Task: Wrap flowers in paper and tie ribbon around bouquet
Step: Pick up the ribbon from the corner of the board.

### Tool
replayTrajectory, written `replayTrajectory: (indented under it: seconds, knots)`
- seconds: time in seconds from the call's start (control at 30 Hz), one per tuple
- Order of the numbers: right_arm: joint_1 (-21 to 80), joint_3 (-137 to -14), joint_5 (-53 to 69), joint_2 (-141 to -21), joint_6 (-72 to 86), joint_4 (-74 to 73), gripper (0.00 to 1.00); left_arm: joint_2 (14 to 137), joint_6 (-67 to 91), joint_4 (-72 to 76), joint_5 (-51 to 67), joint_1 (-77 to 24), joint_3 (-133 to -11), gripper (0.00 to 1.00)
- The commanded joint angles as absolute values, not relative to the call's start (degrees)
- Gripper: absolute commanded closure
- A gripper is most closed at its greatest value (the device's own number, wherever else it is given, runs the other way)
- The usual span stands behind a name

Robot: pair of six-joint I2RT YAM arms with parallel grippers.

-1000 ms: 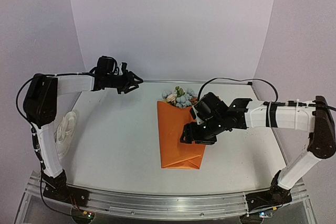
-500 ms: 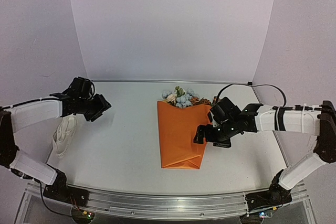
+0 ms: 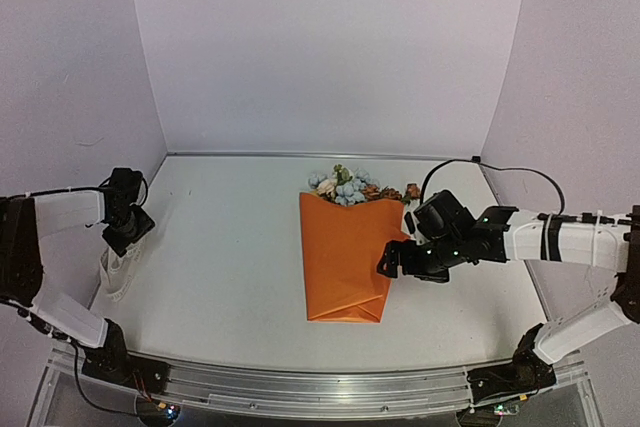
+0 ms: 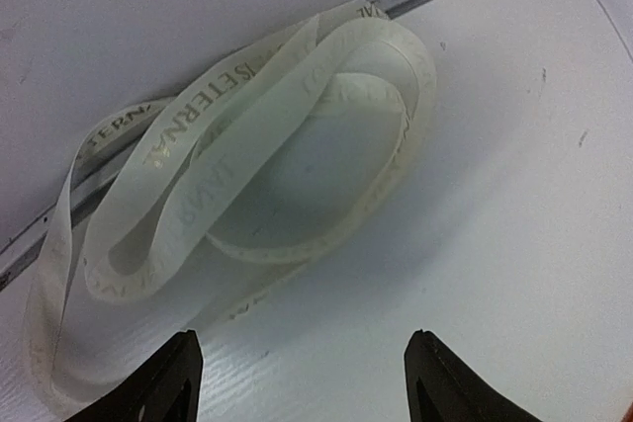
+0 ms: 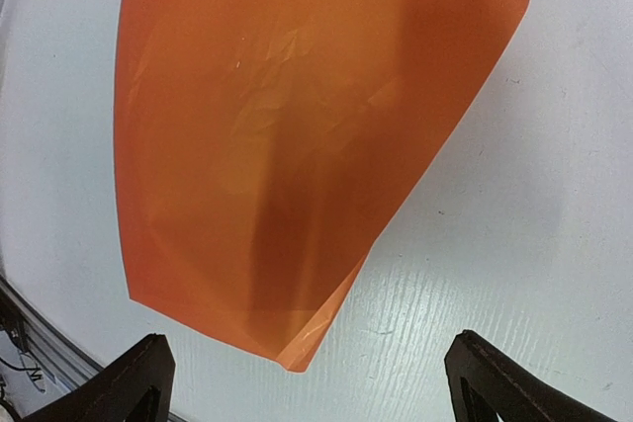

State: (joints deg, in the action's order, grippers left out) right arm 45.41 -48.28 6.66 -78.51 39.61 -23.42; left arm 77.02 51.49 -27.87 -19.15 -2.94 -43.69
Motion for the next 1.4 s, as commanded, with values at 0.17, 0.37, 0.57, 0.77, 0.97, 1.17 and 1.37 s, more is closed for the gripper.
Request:
replayTrajectory:
  seconds: [0.17,0.37,0.57,0.77,0.97,1.17,1.37]
  knots:
    - [45.6,-47.9,3.7,-74.8,36.6,-22.3,0.02,97.6,38.4,-17.4,-9.7,6.7,-59.9,0.29]
    - [45.6,-48.4,2.6,-74.9,35.9,-22.3,0.02,105.4,38.2,-18.3,-7.2,7.4,-65.8,0.50]
    - [45.6,-48.5,2.1,-75.2,35.7,-22.3,0.02,106.7,41.4,-19.2,-9.9,7.4,-65.3,0.58]
    - [45.6,-48.3,2.2,-75.9,36.1,-22.3,0.02,107.6,42.6,-19.3,-11.4,7.4,-65.1,0.70]
    - [45.6,-48.0,1.7,-76.3,36.3,-22.3,0.02,107.3,42.5,-18.6,-11.2,7.4,-64.6,0.95]
    - [45.6,-48.1,1.0,-76.3,36.7,-22.5,0.02,102.0,38.3,-16.1,-0.8,4.8,-63.9,1.00]
    - [45.5,-46.9,-3.1,-73.6,36.1,-22.8,0.02,94.9,34.8,-17.6,7.9,-11.1,-63.6,1.00]
